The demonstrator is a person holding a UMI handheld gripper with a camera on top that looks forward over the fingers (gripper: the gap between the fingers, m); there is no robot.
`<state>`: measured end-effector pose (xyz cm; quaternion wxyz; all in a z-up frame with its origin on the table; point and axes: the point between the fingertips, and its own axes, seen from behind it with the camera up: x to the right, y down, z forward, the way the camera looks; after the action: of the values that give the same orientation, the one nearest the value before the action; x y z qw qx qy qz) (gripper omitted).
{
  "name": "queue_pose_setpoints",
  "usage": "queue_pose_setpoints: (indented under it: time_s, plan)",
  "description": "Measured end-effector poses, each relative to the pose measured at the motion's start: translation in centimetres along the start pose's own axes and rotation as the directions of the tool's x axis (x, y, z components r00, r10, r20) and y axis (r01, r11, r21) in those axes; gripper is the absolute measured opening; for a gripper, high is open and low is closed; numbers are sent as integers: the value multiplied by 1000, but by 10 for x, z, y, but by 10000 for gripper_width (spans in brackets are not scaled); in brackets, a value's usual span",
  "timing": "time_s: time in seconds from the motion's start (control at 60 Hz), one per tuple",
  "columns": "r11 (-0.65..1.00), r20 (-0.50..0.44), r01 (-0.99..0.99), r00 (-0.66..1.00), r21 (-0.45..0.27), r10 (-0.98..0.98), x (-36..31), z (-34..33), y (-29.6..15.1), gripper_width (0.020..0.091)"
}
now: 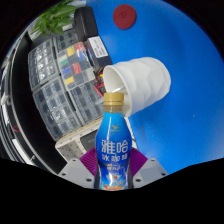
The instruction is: Pour water
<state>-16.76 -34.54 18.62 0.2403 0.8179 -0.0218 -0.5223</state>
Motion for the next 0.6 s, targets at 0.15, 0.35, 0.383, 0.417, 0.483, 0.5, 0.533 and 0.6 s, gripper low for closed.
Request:
queue_pose_setpoints:
  time_s: [0.15,0.35,0.383,0.417,0.483,0.5,0.533,0.6]
  plan:
    - [987,-5,159,987,-9,-159,-5,-7,-4,383]
    - [726,16,682,728,88,-685,-75,-35,-38,385]
    - [641,1,760,645,112,-765,-87,-40,-50,385]
    - [548,-24,825,556,137,-831,-99,-45,-62,386]
    - [361,-98,913,383,189,-919,-121,-53,-91,386]
    - [314,-106,927,340,206,-934,-128,-55,-101,387]
    - [241,-147,945,276,219,-950,-144,-63,-109,387]
    - [107,-204,962,160,250,-966,-157,-68,-138,387]
